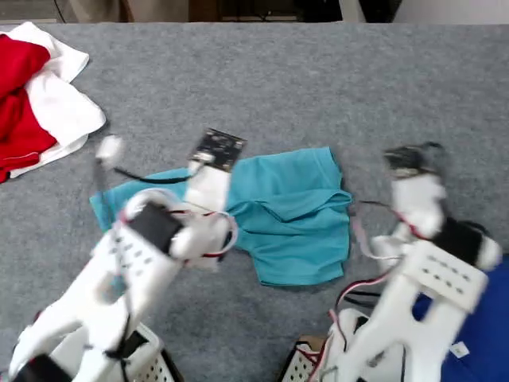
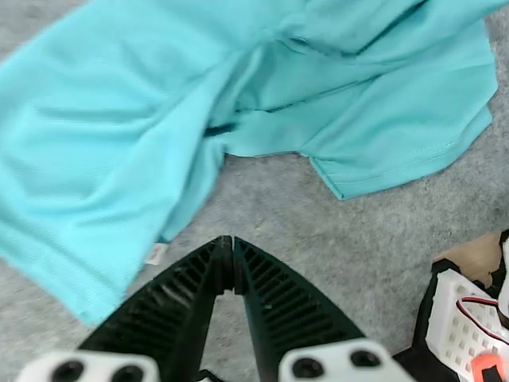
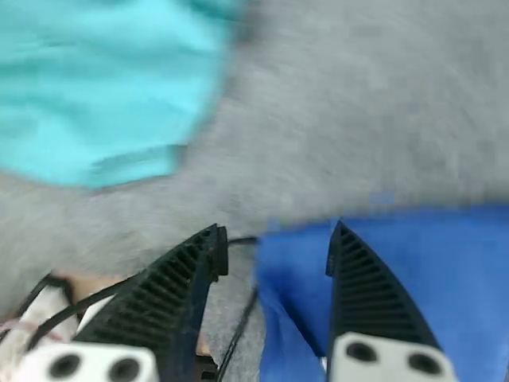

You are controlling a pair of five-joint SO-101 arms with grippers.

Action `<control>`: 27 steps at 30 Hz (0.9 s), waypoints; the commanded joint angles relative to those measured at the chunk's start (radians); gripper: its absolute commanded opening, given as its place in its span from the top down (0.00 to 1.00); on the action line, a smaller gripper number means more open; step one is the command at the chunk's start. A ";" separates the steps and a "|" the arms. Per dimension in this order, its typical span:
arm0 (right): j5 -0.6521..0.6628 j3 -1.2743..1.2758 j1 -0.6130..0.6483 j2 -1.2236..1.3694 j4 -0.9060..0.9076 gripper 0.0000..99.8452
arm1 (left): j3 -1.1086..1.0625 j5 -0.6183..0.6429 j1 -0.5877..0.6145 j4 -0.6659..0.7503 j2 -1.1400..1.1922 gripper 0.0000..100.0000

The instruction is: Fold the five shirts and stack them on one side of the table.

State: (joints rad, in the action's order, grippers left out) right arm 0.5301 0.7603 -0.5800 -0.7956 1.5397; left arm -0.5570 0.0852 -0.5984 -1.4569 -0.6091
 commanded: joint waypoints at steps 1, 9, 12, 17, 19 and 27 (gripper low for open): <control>-0.008 -0.001 -0.315 -0.031 -0.038 0.79 | 0.043 0.068 -0.071 0.029 0.176 0.98; -0.009 -0.007 -0.608 -0.031 -0.117 0.79 | 0.292 0.121 -0.104 0.025 0.590 0.98; -0.012 -0.015 -0.677 -0.005 -0.167 0.79 | 0.356 0.118 -0.170 0.025 0.680 0.98; -0.006 -0.071 -0.901 0.197 -0.250 0.79 | 0.419 0.120 -0.262 0.026 0.756 0.98; -0.005 -0.104 -0.926 0.311 -0.259 0.79 | 0.439 0.124 -0.233 0.025 0.756 0.98; 0.052 -0.259 -0.642 0.521 -0.160 0.79 | 0.488 0.198 0.210 -0.020 0.576 0.98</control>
State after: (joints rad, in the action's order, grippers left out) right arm 0.5700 0.5976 -1.3671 -0.2954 1.3295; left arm -0.1335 0.2723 -0.5616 -1.4507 0.0844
